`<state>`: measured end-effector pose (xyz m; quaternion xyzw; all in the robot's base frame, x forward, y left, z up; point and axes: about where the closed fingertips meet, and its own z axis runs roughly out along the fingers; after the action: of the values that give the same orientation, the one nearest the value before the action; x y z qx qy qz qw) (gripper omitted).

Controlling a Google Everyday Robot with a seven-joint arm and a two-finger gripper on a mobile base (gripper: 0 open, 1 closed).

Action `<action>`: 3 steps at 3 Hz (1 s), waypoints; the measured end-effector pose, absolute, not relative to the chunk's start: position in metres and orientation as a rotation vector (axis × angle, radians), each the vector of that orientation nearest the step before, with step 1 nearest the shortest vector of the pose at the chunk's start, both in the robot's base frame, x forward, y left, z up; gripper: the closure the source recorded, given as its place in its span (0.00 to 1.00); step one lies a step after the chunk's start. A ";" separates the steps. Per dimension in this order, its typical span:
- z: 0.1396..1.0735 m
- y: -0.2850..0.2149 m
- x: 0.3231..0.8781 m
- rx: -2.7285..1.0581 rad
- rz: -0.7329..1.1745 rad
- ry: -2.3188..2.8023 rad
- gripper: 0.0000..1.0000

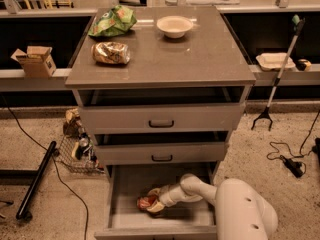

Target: Pick coke can from bottom drawer and place on counter

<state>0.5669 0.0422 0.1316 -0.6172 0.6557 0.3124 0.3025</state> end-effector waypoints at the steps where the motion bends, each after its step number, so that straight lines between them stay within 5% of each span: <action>1: 0.157 0.027 0.562 -1.643 0.790 1.708 1.00; 2: 0.262 -0.051 0.578 -1.638 0.526 1.631 1.00; 3: 0.268 -0.069 0.598 -1.632 0.337 1.669 1.00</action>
Offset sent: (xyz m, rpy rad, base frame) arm -0.0441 -0.1497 0.2405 -0.0825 -0.3740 -0.0136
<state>0.5983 -0.0688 0.2678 -0.6397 0.6541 0.1320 0.3815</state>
